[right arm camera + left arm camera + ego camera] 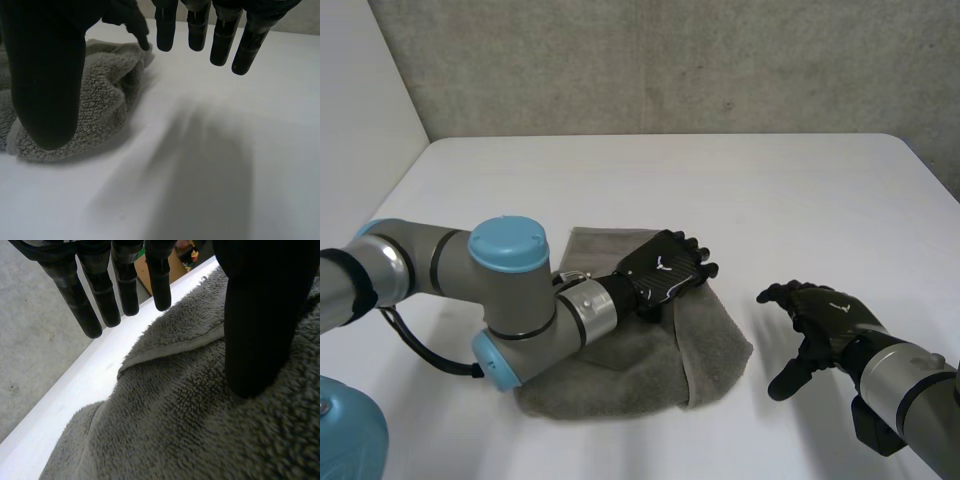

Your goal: Fold the laundry

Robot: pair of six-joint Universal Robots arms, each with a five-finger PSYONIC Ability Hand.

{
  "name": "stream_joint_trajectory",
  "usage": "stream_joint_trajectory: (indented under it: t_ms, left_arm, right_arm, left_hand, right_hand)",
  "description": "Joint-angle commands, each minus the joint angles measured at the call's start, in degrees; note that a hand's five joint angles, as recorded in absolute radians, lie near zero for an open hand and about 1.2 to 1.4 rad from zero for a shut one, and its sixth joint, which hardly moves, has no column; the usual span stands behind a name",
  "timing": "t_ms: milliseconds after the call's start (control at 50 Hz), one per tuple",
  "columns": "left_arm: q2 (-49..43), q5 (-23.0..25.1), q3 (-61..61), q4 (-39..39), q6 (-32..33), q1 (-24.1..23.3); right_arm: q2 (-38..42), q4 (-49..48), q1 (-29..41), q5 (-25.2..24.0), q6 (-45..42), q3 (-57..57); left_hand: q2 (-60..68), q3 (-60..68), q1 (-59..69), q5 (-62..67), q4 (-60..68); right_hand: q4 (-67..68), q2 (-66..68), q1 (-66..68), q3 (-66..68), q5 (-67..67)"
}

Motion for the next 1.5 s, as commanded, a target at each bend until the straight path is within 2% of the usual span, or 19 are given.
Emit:
stream_joint_trajectory:
  t_ms: [20, 40, 80, 100, 160, 360, 500, 660, 740, 940, 1060, 1080, 1100, 1120, 1140, 1180, 1260, 1300, 1500]
  left_arm:
    - [-1.52, 0.24, 2.59, -0.05, 0.28, -1.28]
    - [-1.52, 0.24, 2.59, -0.05, 0.28, -1.28]
    - [-1.61, 1.03, 2.68, 0.04, 0.28, -1.63]
    - [-1.61, 1.03, 2.68, 0.04, 0.28, -1.63]
    - [-1.70, 1.38, 2.68, -0.05, 0.36, -1.72]
    - [1.73, -1.52, 4.52, 0.04, 5.02, -1.72]
    - [11.81, -15.29, 1.20, -1.02, 6.60, -0.14]
    - [24.47, -19.97, -10.92, -2.51, 6.60, 0.30]
    - [28.01, -21.55, -14.46, -4.01, 6.96, 0.74]
    - [34.33, -38.24, -17.62, -11.64, 11.70, -0.05]
    - [36.71, -40.54, -18.24, -14.47, 11.18, -0.05]
    - [37.49, -40.36, -18.85, -14.64, 11.09, 0.04]
    - [38.20, -40.28, -19.46, -14.64, 11.17, 0.13]
    - [38.20, -40.28, -19.47, -14.64, 11.18, 0.13]
    - [38.90, -40.19, -19.82, -14.55, 11.18, 0.30]
    - [39.52, -40.19, -20.08, -14.55, 11.09, 0.39]
    - [40.75, -40.28, -20.00, -14.55, 11.09, 0.56]
    - [41.19, -40.28, -19.91, -14.55, 11.09, 0.65]
    - [45.50, -40.19, -19.21, -13.68, 8.98, 1.53]
  right_arm:
    - [0.09, 0.00, 0.12, -1.31, 0.03, 0.35]
    - [0.18, 0.00, 0.12, -1.31, -0.06, 0.35]
    - [0.18, 0.00, 0.12, -1.31, -0.06, 0.35]
    - [0.18, 0.00, 0.03, -1.31, -0.06, 0.43]
    - [0.18, 0.00, -0.06, -1.31, -0.06, 0.26]
    - [-0.09, 0.08, -2.60, -1.48, -0.15, -0.35]
    - [-0.44, 0.61, -3.31, -1.40, 0.12, -1.06]
    - [1.23, 0.52, -2.61, -1.13, 2.14, -4.66]
    - [7.89, 0.87, -0.07, -0.96, 9.58, -9.92]
    - [18.63, 1.40, 10.40, -0.78, 18.66, -20.92]
    - [27.49, 1.49, 16.37, 0.10, 20.15, -31.44]
    - [29.16, 1.49, 17.16, 0.53, 20.15, -33.56]
    - [29.18, 1.49, 17.17, 0.54, 20.15, -33.58]
    - [30.23, 1.49, 17.86, 1.23, 19.81, -35.06]
    - [30.24, 1.49, 17.87, 1.24, 19.80, -35.07]
    - [30.59, 1.14, 18.22, 3.25, 19.02, -36.82]
    - [29.01, 0.61, 17.61, 6.95, 16.46, -37.71]
    - [22.63, -2.36, 16.73, 10.89, 11.66, -38.67]
    - [7.22, -7.92, 12.51, 9.77, -6.36, -42.62]
  left_hand:
    - [16.87, 16.83, 16.96, 16.93, 16.97]
    - [16.92, 16.88, 17.01, 16.98, 17.02]
    - [35.98, 35.94, 36.08, 36.04, 36.09]
    - [36.09, 36.06, 36.19, 36.15, 36.20]
    - [54.32, 54.29, 54.42, 54.38, 54.43]
    - [54.41, 54.37, 54.50, 54.47, 54.51]
    - [54.41, 54.37, 54.50, 54.47, 54.51]
    - [54.41, 54.37, 54.50, 54.47, 54.51]
    - [54.41, 54.37, 54.50, 54.47, 54.51]
    - [54.41, 54.37, 54.50, 54.47, 54.51]
    - [54.41, 54.37, 54.50, 54.47, 54.51]
    - [54.41, 54.37, 54.50, 54.47, 54.51]
    - [54.41, 54.37, 54.50, 54.47, 54.51]
    - [54.41, 54.37, 54.50, 54.47, 54.51]
    - [54.41, 54.37, 54.50, 54.47, 54.51]
    - [54.41, 54.37, 54.50, 54.47, 54.51]
    - [54.41, 54.37, 54.50, 54.47, 54.51]
    - [54.41, 54.37, 54.50, 54.47, 54.51]
    - [54.41, 54.37, 54.50, 54.47, 54.51]
  right_hand:
    - [-3.51, -3.39, -2.31, -2.22, -3.28]
    - [-3.51, -3.39, -2.31, -2.22, -3.28]
    - [-3.51, -3.39, -2.31, -2.22, -3.28]
    - [-3.51, -3.39, -2.31, -2.22, -3.28]
    - [-3.51, -3.39, -2.31, -2.22, -3.28]
    - [-3.51, -3.39, -2.31, -2.22, -3.28]
    - [-3.51, -3.39, -2.31, -2.22, -3.28]
    - [-3.51, -3.39, -2.31, -2.22, -3.28]
    - [-3.51, -3.39, -2.31, -2.22, -3.28]
    - [-3.51, -3.39, -2.31, -2.22, -3.28]
    - [-3.51, -3.39, -2.31, -2.22, -3.28]
    - [8.20, 8.32, 9.41, 9.50, 8.43]
    - [8.34, 8.46, 9.55, 9.64, 8.57]
    - [29.16, 29.28, 30.37, 30.46, 29.39]
    - [29.37, 29.49, 30.57, 30.66, 29.60]
    - [66.34, 66.46, 67.55, 67.64, 66.57]
    - [66.49, 66.61, 67.69, 67.78, 66.72]
    - [66.49, 66.61, 67.69, 67.78, 66.72]
    - [66.49, 66.61, 67.69, 67.78, 66.72]
